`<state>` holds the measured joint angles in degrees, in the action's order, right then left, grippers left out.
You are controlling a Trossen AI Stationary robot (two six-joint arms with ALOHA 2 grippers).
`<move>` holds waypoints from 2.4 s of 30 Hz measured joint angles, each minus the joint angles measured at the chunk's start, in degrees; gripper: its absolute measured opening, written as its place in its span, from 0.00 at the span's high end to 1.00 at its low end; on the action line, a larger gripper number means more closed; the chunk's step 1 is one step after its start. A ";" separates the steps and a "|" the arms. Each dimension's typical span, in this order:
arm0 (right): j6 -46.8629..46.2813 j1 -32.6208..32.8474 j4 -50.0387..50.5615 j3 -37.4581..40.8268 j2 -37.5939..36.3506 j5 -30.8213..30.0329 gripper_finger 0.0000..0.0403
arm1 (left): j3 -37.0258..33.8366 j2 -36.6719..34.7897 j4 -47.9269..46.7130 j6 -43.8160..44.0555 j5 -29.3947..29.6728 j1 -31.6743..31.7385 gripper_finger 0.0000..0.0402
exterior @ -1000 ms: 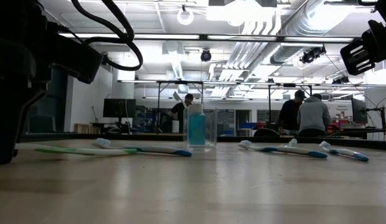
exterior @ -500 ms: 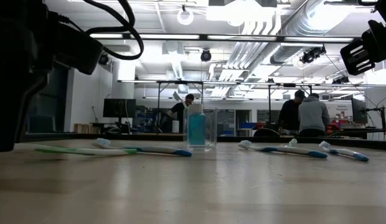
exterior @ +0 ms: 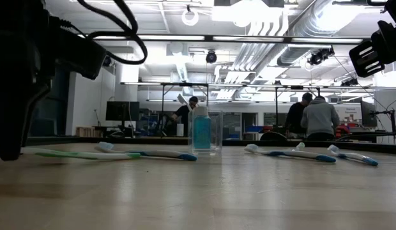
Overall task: Pick & Place toothbrushing station
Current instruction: Put the bottom green toothbrush into the transparent organizer
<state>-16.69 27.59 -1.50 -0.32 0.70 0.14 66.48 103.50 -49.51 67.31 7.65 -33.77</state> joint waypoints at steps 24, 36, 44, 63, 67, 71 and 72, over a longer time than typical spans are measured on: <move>0.00 -0.01 0.00 0.02 -0.01 0.00 0.65 | -0.02 0.61 0.25 -0.46 0.12 0.01 0.98; 0.00 -0.01 0.00 0.00 -0.01 0.00 0.65 | 0.19 -1.00 -2.27 -1.31 -0.01 0.01 0.99; 0.00 0.01 0.00 0.02 0.01 0.00 0.65 | 4.28 -2.78 -13.60 -1.38 2.06 -0.05 0.99; 0.00 0.00 0.00 0.01 -0.01 0.00 0.65 | 14.93 -2.95 -40.56 -26.76 31.93 4.29 0.99; 0.00 -0.01 0.00 0.02 -0.01 0.00 0.65 | 14.93 -2.95 -40.53 -35.29 35.77 8.06 0.99; 0.00 -0.01 0.00 0.01 0.00 0.00 0.65 | 14.91 -2.95 -40.51 -45.40 41.02 11.75 0.99; 0.00 0.00 0.00 0.01 0.01 0.00 0.65 | 14.91 -2.95 -40.53 -47.98 42.43 12.73 0.99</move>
<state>-16.69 27.59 -1.50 -0.30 0.71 0.14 81.38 100.55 -90.04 19.33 50.08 -21.04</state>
